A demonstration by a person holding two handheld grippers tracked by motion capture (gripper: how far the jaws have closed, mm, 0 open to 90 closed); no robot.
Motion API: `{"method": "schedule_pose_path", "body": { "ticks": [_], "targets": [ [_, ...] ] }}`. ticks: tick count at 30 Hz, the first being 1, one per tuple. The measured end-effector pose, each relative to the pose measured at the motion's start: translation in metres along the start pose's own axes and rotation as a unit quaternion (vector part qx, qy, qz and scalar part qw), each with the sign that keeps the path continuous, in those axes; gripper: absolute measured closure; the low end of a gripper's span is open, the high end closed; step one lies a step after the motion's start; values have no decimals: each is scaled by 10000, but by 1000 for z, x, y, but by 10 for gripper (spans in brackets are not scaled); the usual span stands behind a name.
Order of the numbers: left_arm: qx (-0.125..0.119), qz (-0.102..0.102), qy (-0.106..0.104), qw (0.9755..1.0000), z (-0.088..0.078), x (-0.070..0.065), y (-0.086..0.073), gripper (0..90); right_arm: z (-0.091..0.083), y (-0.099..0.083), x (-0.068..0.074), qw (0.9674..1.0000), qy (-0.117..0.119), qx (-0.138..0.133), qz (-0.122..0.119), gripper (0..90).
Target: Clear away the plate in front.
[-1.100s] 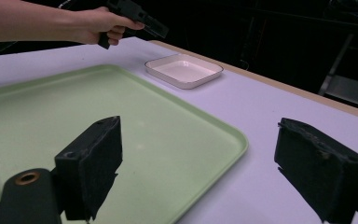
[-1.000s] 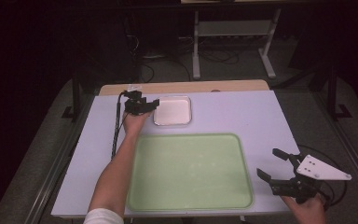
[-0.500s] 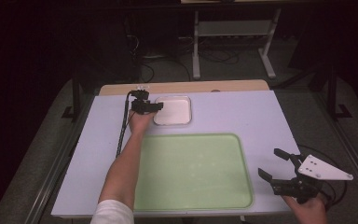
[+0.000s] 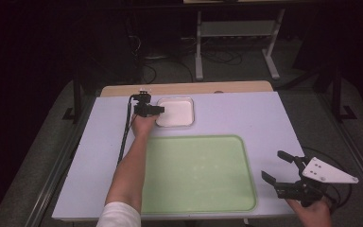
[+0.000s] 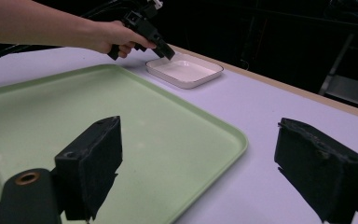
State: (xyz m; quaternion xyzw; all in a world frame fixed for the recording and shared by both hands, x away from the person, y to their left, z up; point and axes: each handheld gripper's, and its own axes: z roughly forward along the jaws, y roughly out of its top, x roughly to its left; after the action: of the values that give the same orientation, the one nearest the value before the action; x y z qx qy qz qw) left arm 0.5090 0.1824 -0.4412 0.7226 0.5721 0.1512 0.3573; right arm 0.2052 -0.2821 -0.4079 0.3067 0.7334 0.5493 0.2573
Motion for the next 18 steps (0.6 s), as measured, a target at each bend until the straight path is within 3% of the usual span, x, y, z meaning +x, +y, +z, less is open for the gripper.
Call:
{"method": "schedule_pose_path", "body": {
  "ticks": [7, 11, 18],
  "targets": [
    [147, -48, 92, 9998, 1, -1, 0, 548, 0, 0, 1, 10000, 12, 2, 1, 141],
    [237, -78, 278, 9993, 2, -1, 0, 616, 0, 0, 1, 10000, 7, -8, -6, 141],
    [358, -128, 409, 9984, 5, -5, -2, 688, -1, 1, 1, 10000, 1, -5, -16, 141]
  ]
}}
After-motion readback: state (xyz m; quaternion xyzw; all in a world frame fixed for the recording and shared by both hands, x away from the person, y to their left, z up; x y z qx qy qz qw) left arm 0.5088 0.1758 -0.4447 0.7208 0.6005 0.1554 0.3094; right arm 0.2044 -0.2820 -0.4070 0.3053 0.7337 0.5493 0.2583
